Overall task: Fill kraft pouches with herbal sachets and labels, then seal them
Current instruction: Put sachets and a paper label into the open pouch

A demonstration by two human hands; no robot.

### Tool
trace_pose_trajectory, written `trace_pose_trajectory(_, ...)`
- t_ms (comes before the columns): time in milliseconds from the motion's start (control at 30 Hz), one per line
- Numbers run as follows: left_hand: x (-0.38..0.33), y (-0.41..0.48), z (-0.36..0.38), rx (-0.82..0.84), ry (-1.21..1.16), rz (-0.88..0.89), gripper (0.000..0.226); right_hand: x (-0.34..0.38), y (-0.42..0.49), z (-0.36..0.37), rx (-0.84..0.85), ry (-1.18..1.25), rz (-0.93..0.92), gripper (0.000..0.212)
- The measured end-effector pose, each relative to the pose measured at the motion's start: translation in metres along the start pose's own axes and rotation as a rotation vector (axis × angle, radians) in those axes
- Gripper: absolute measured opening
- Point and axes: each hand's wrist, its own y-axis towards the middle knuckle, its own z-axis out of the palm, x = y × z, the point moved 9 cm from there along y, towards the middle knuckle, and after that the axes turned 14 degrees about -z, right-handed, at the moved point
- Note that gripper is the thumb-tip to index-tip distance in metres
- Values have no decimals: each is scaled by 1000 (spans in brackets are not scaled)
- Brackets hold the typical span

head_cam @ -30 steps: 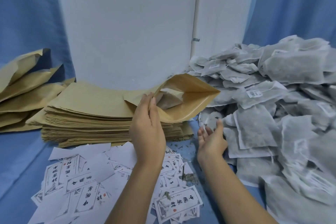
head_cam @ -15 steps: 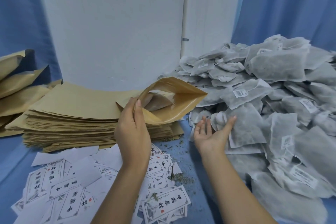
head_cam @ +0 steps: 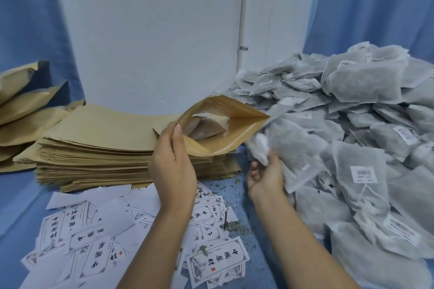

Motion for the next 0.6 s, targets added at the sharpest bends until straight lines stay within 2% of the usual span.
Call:
trace_pose_trajectory(133,-3,0,-2,-12,-4,15,32,-46,-26,18,223,-135,284,27)
trace_pose_trajectory(200,-4,3,-4,-22,-3,26,31,-50,-29,23,332,-238,319,44)
trace_pose_trajectory(300,-5,7,-9,-48,-12,36,31,-45,-30,33,591,-481,343,84)
trace_pose_trajectory(367,-7,8,-13,-68,-21,44,31,-40,-39,42,809,-653,317,86)
trace_pose_trajectory(433,-8,9,-17,-89,-29,38,31,-30,-46,54,978,-814,171,67)
trace_pose_trajectory(500,-7,12,-21,-103,-38,27,31,-9,-46,73,1011,-860,-146,47)
trace_pose_trajectory(533,-6,13,-22,-109,-39,20,31,7,-42,78,950,-917,-377,43)
trace_pose_trajectory(600,-4,15,-24,-119,-35,5,32,46,-41,79,684,-1101,-905,30)
